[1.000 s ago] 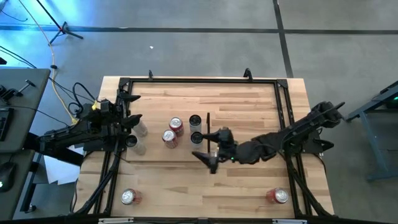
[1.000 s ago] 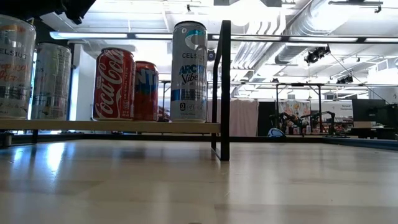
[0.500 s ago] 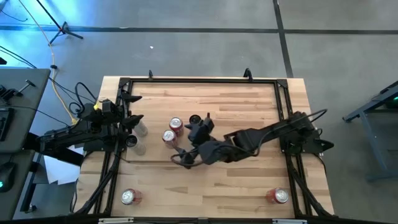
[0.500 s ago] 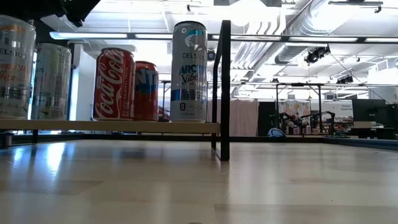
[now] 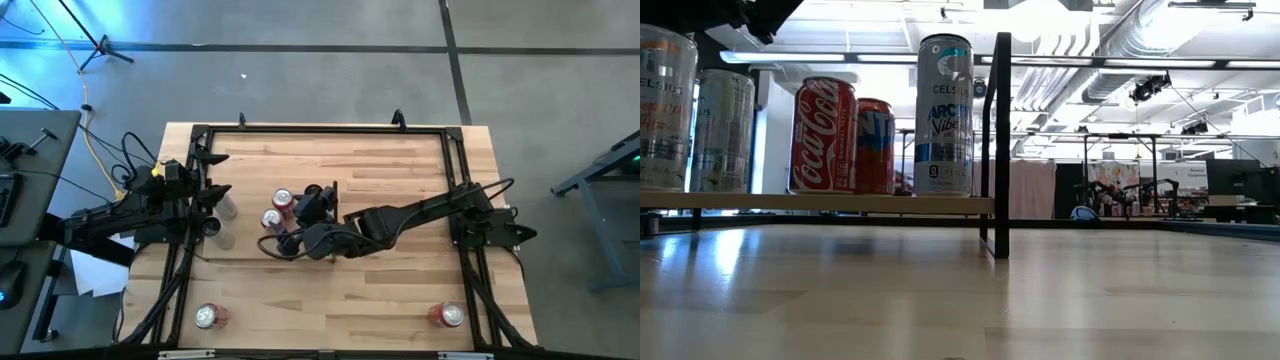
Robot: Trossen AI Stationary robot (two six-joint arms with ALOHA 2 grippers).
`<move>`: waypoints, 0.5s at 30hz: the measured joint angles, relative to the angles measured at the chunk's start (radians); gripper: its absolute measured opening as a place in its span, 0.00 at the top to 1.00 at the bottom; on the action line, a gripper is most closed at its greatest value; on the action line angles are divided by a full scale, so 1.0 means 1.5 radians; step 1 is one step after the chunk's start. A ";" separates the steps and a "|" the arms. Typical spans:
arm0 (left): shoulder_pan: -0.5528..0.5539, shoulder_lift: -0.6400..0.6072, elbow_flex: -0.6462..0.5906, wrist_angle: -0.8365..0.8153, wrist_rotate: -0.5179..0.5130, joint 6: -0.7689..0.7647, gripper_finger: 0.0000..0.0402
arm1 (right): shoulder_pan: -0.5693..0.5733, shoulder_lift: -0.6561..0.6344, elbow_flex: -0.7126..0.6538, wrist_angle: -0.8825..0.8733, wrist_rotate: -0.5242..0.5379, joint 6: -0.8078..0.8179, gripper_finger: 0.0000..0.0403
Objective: Place canned beverage on shelf
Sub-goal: Put the right red white soda can on the shelf
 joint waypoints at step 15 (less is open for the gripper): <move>0.000 0.000 0.000 0.000 0.000 0.000 0.14 | -0.032 0.000 0.001 0.038 -0.213 0.138 0.02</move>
